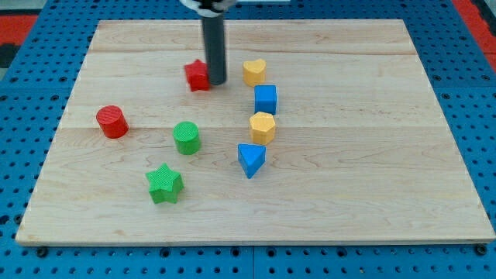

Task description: Push the green circle close to the green star

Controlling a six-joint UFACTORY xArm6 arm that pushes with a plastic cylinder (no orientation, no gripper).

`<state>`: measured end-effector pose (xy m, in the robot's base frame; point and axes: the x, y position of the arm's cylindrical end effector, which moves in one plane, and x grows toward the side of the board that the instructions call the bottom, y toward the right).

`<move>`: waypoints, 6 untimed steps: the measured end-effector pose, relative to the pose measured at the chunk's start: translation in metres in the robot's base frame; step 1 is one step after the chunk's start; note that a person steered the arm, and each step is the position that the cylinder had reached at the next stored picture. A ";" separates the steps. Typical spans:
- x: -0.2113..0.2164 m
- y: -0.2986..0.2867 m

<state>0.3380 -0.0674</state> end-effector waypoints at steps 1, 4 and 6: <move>-0.002 0.024; -0.002 0.047; 0.089 0.008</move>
